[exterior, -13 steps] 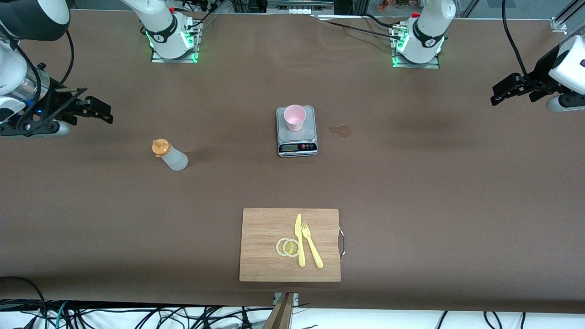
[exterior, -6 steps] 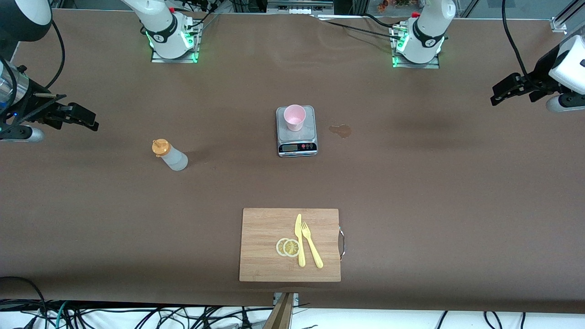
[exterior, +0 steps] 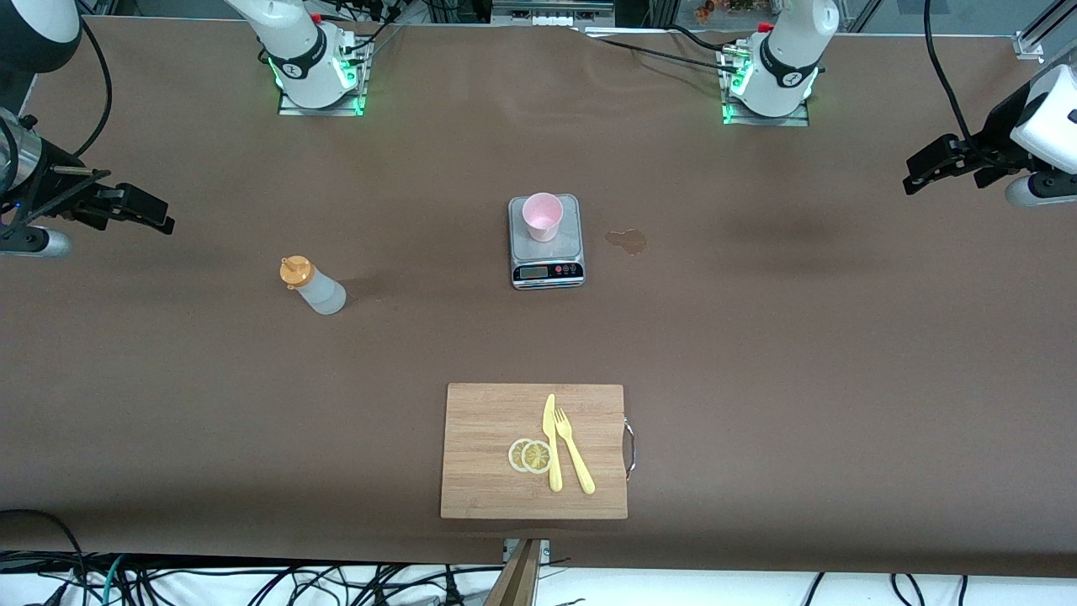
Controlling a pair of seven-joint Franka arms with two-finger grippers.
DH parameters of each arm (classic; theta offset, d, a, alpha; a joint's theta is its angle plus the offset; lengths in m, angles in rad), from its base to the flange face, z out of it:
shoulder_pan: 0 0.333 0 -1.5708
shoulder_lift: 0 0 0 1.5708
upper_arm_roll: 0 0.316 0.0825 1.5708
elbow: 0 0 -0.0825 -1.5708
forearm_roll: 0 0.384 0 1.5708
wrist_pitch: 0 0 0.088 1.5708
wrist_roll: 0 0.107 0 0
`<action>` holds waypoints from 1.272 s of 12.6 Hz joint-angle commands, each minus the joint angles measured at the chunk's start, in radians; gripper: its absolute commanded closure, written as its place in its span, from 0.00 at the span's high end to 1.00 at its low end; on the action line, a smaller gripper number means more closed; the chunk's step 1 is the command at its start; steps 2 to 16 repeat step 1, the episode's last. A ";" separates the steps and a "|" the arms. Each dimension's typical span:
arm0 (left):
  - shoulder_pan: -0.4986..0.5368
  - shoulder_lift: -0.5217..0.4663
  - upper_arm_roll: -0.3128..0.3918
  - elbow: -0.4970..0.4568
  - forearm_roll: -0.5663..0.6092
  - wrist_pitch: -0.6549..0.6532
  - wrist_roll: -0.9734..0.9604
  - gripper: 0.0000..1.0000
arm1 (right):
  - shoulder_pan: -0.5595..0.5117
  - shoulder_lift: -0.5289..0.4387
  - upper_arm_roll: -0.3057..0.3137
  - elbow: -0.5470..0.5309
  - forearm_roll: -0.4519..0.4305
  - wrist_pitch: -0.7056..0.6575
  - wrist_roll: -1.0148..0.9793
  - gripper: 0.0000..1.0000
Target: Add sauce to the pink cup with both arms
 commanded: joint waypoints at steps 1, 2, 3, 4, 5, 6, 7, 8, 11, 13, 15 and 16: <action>0.004 -0.021 -0.002 -0.016 0.004 -0.001 0.018 1.00 | -0.010 -0.018 0.015 0.002 0.001 -0.019 -0.011 1.00; 0.004 -0.021 -0.002 -0.016 0.004 -0.001 0.018 1.00 | -0.010 -0.018 0.015 0.002 0.001 -0.019 -0.011 1.00; 0.004 -0.021 -0.002 -0.016 0.004 -0.001 0.018 1.00 | -0.010 -0.018 0.015 0.002 0.001 -0.019 -0.011 1.00; 0.004 -0.021 -0.002 -0.016 0.004 -0.001 0.018 1.00 | -0.010 -0.018 0.015 0.002 0.001 -0.019 -0.011 1.00; 0.004 -0.021 -0.002 -0.016 0.004 -0.001 0.018 1.00 | -0.010 -0.018 0.015 0.002 0.001 -0.019 -0.011 1.00; 0.004 -0.021 -0.002 -0.016 0.004 -0.001 0.018 1.00 | -0.010 -0.018 0.015 0.002 0.001 -0.019 -0.011 1.00; 0.004 -0.021 -0.002 -0.016 0.004 -0.001 0.018 1.00 | -0.010 -0.018 0.015 0.002 0.001 -0.019 -0.011 1.00; 0.004 -0.021 -0.002 -0.016 0.004 -0.001 0.018 1.00 | -0.010 -0.018 0.015 0.002 0.001 -0.019 -0.011 1.00; 0.004 -0.021 -0.002 -0.016 0.004 -0.001 0.018 1.00 | -0.010 -0.018 0.015 0.002 0.001 -0.019 -0.011 1.00; 0.004 -0.021 -0.002 -0.016 0.004 -0.001 0.018 1.00 | -0.010 -0.018 0.015 0.002 0.001 -0.019 -0.011 1.00; 0.004 -0.021 -0.002 -0.016 0.004 -0.001 0.018 1.00 | -0.010 -0.018 0.015 0.002 0.001 -0.019 -0.011 1.00; 0.004 -0.021 -0.002 -0.016 0.004 -0.001 0.018 1.00 | -0.010 -0.018 0.015 0.002 0.001 -0.019 -0.011 1.00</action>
